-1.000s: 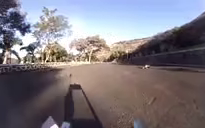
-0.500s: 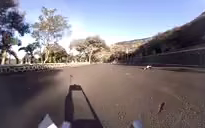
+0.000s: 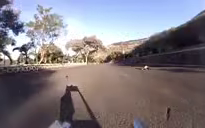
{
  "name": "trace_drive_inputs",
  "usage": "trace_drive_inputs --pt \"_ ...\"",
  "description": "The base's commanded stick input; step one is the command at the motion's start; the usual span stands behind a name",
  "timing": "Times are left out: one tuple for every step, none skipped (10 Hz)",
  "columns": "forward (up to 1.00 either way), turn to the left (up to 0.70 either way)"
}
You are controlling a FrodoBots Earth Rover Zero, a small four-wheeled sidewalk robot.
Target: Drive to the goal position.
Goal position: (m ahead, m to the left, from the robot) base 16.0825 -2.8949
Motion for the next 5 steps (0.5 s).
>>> trace_drive_inputs --pt "0.50 -0.50" --pt "0.50 -0.50" --pt "0.50 -0.50" --pt "0.50 -0.50" --pt "0.50 -0.07"
